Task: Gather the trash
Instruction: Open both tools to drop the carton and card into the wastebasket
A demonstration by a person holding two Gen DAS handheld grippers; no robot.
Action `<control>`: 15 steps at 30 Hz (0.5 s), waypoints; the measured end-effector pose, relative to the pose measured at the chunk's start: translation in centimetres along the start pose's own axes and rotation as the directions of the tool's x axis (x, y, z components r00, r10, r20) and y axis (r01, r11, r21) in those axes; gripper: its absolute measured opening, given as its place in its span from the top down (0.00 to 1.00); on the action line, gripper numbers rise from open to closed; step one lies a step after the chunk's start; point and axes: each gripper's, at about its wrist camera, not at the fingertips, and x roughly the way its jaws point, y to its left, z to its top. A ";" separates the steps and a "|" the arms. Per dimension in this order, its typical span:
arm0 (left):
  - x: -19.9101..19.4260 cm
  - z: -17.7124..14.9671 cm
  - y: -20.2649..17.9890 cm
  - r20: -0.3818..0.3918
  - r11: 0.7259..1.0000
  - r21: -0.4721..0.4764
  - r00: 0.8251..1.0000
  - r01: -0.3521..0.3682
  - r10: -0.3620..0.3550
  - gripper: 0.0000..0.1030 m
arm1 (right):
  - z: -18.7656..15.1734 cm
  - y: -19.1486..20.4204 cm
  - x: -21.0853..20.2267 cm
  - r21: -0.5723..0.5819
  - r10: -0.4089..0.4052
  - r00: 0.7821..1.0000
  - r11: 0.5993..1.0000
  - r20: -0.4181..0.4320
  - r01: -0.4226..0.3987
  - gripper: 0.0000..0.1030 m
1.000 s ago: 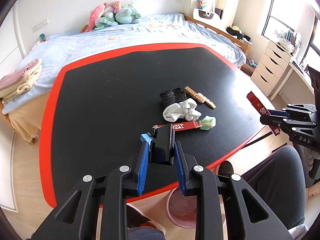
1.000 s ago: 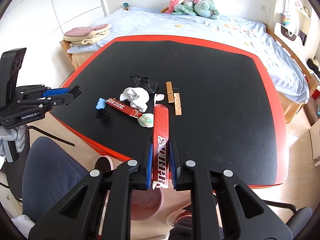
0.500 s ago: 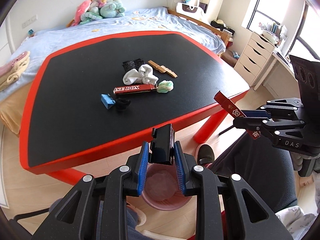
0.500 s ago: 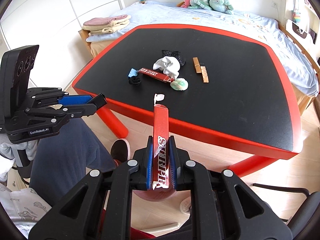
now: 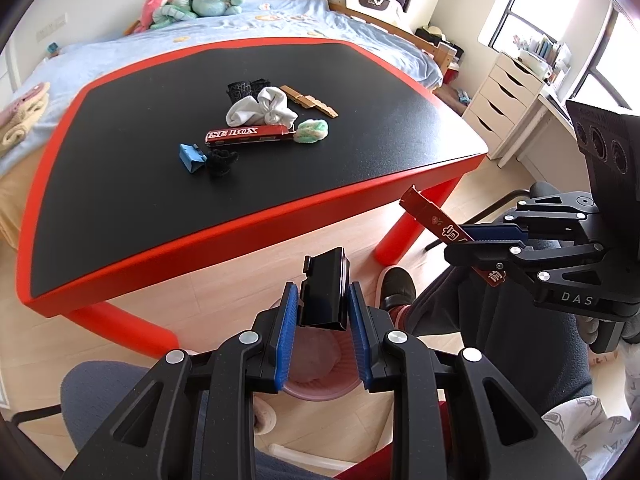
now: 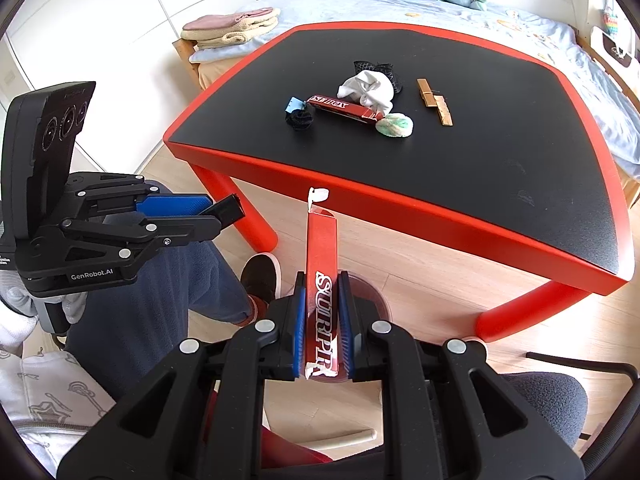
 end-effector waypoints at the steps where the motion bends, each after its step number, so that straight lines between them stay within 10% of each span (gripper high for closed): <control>1: 0.0 0.0 -0.1 -0.001 1.000 -0.001 1.000 0.003 -0.003 0.75 | 0.0 -0.1 0.0 0.000 0.004 1.000 1.000 -0.001 -0.004 0.86; 7: 0.1 -0.2 -0.1 -0.011 1.000 -0.004 0.999 0.031 -0.031 0.74 | -0.3 -0.1 0.1 0.008 0.036 0.999 0.999 -0.005 -0.036 0.85; 10: 0.0 -0.1 0.0 0.003 1.000 -0.009 1.000 0.027 -0.027 0.39 | -0.4 -0.3 0.1 0.020 0.027 1.000 0.999 0.002 -0.027 0.25; 11: -0.2 -0.1 0.1 0.023 1.000 -0.019 1.000 0.014 -0.014 0.16 | -0.5 -0.5 0.1 0.030 0.022 1.000 0.999 0.010 -0.022 0.18; 15: -0.5 0.1 1.1 0.046 0.998 -0.059 0.999 -0.015 0.017 0.09 | -0.5 -1.2 0.1 0.053 -0.019 1.000 0.998 0.008 0.018 0.06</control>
